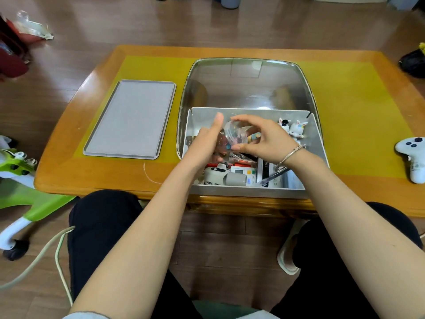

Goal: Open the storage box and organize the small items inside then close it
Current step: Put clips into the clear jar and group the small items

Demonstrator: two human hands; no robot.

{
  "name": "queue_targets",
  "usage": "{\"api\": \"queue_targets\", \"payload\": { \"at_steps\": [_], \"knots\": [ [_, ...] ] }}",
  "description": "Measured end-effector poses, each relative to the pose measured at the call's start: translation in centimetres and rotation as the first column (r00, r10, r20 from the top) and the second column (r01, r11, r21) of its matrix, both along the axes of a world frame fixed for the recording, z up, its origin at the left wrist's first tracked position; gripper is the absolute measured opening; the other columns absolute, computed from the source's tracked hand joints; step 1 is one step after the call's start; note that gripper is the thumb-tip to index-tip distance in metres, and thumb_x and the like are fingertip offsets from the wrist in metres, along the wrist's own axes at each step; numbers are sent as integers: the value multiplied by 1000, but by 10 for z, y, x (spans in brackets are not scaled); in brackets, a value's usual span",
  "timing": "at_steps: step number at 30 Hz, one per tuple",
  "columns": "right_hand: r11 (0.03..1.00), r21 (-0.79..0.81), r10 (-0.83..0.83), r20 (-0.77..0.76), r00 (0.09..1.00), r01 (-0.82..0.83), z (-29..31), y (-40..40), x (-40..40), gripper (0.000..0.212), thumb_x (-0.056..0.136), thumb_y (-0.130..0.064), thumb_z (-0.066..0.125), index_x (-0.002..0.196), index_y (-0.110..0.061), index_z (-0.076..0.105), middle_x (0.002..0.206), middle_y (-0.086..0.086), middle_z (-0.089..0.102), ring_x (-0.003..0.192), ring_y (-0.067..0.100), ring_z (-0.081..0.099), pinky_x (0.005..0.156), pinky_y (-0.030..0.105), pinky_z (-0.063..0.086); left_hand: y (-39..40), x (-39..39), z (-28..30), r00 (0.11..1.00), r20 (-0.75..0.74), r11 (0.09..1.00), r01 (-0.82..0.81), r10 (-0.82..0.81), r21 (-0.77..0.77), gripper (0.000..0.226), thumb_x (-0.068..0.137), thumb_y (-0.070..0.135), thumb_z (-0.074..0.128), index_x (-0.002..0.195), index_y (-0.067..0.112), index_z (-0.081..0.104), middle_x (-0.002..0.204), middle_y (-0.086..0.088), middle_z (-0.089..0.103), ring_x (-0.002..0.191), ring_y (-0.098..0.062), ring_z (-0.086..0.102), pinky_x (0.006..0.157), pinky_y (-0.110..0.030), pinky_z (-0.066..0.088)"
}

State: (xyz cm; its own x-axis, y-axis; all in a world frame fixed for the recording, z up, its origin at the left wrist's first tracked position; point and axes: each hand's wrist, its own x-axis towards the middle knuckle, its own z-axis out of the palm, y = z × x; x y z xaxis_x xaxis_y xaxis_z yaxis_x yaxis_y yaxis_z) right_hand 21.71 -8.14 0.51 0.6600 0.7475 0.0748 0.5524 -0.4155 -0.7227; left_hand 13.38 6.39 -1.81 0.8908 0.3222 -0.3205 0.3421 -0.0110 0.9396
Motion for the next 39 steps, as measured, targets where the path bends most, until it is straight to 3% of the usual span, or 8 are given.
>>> {"api": "queue_targets", "payload": {
  "at_steps": [5, 8, 13, 16, 22, 30, 36, 39],
  "knots": [
    [986, 164, 37, -327, 944, 19, 4, -7, 2, 52, 71, -14, 79, 113, -26, 51, 109, 0, 61, 74, 10, 69, 74, 21, 56, -8, -2, 1, 998, 38, 992, 38, -43, 118, 58, 94, 67, 15, 123, 24, 41, 99, -5, 65, 87, -18, 67, 71, -35, 59],
    [986, 164, 53, -366, 929, 8, 4, -12, 0, 53, 74, -16, 76, 120, -27, 52, 108, 1, 64, 81, 17, 71, 74, 24, 57, -10, -1, 3, 997, 11, 985, 77, -79, 157, 64, 93, 69, 10, 124, 31, 52, 91, 6, 64, 76, -2, 60, 63, -21, 49],
    [990, 137, 54, -302, 952, -13, 1, -12, -4, 59, 71, -11, 79, 124, -23, 55, 117, 12, 62, 82, 8, 70, 83, 27, 56, -14, 3, 3, 997, -69, 989, -30, 41, 146, 63, 99, 57, 10, 84, 29, 64, 85, 1, 66, 90, -11, 62, 88, -35, 50],
    [982, 185, 30, -337, 941, 35, 0, -12, -7, 62, 67, -6, 80, 124, -17, 57, 115, 14, 64, 84, 11, 70, 83, 28, 56, -19, 7, 5, 993, -71, 977, -81, 97, 198, 69, 100, 51, 9, 97, 12, 66, 91, -12, 67, 91, -21, 62, 88, -39, 49],
    [975, 196, -8, -428, 904, 101, -3, -10, -7, 57, 73, -7, 75, 127, -8, 55, 103, 20, 68, 99, 27, 67, 88, 38, 54, -27, 11, 4, 986, 2, 948, -161, 167, 275, 57, 103, 43, 9, 79, 22, 57, 71, 2, 58, 74, -8, 56, 66, -25, 41],
    [947, 256, -12, -573, 819, 193, -4, -9, -6, 45, 81, -33, 62, 111, 0, 61, 89, 24, 68, 72, 25, 71, 66, 28, 59, -36, 4, 8, 974, 211, 918, -159, 85, 364, 39, 103, 43, 15, 86, 22, 43, 75, -1, 56, 73, -11, 54, 62, -31, 41],
    [962, 213, 22, -682, 731, 169, -6, -14, 0, 48, 78, -48, 57, 90, -2, 63, 72, 15, 71, 72, 28, 72, 61, 26, 59, -31, -3, -3, 969, 192, 904, 62, -156, 422, 58, 100, 53, 25, 151, 24, 21, 137, 0, 50, 121, -10, 46, 93, -20, 39],
    [957, 202, -4, -705, 709, 206, -12, -15, 1, 49, 84, -51, 53, 84, -4, 66, 70, 15, 70, 66, 25, 69, 66, 32, 59, -34, -6, -11, 968, 141, 837, 101, -208, 538, 81, 91, 55, 51, 152, 22, 10, 138, -8, 48, 127, -21, 43, 100, -34, 42]
  ]
}}
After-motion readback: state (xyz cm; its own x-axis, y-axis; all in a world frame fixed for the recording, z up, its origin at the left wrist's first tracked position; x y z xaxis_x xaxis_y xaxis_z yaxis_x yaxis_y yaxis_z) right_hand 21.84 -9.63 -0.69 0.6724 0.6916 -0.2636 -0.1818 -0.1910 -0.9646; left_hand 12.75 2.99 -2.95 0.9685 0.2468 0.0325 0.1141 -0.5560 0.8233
